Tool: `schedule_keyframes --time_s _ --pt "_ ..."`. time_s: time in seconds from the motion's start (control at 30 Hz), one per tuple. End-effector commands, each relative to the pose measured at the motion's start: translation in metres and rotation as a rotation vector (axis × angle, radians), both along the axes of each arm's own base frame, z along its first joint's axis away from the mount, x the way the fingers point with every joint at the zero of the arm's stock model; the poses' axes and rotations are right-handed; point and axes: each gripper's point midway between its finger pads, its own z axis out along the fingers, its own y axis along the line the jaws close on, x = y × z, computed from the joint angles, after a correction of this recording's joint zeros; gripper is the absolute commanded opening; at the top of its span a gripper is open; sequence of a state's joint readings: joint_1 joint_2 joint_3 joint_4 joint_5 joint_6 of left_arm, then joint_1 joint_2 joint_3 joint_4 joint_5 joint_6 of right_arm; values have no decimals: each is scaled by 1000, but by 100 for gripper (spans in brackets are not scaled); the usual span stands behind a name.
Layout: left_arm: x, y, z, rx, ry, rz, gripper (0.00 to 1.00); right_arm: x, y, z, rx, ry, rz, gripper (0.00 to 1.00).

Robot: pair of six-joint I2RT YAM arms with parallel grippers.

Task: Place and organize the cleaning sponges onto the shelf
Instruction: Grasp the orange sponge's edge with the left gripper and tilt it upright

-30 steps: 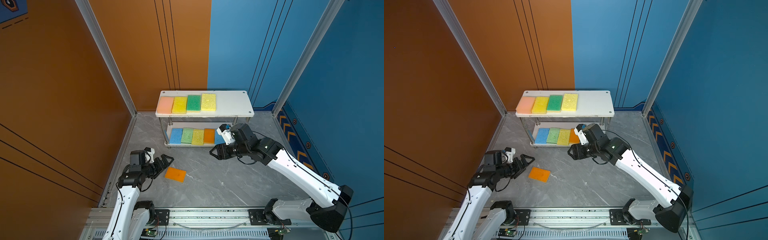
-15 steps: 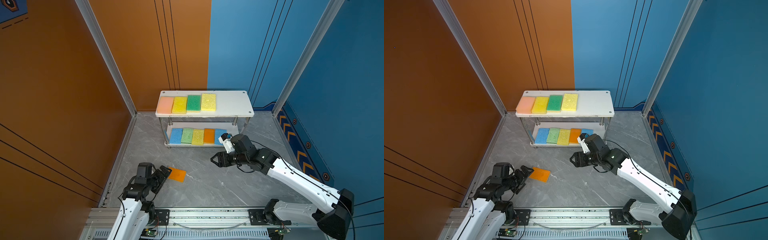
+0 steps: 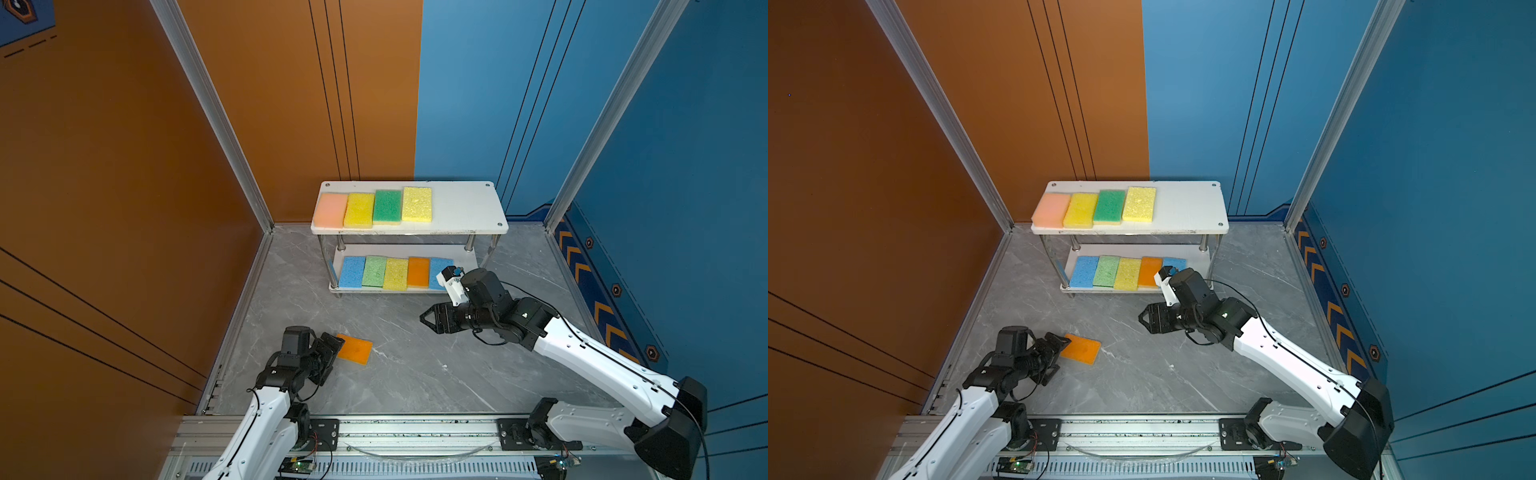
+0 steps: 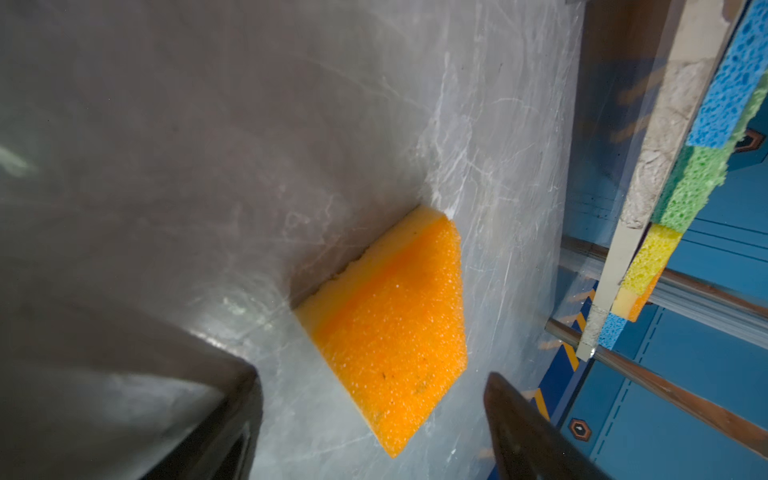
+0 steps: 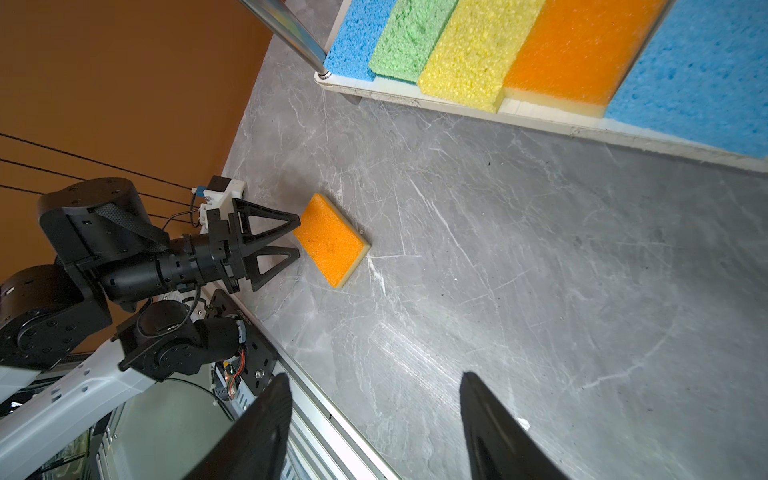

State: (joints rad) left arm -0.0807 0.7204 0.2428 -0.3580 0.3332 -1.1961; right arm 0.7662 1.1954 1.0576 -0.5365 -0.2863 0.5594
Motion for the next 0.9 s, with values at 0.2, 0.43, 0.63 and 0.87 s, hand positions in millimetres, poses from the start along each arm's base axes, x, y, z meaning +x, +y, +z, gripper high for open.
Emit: schedule_keyframes --time_s 0.2,0.43,0.63,0.87 --pt "5 -1 -7 -5 -23 6 62 0 -4 7 29 -23 -27 66" --pt "8 -2 -12 -7 -14 -7 43 -1 -7 12 38 -38 -37 66" --pt "14 -6 -14 -23 -27 -22 18 0 -10 16 44 -52 -51 65" --pt "19 -9 -6 -40 -72 -52 10 0 -11 16 42 -50 -54 66"
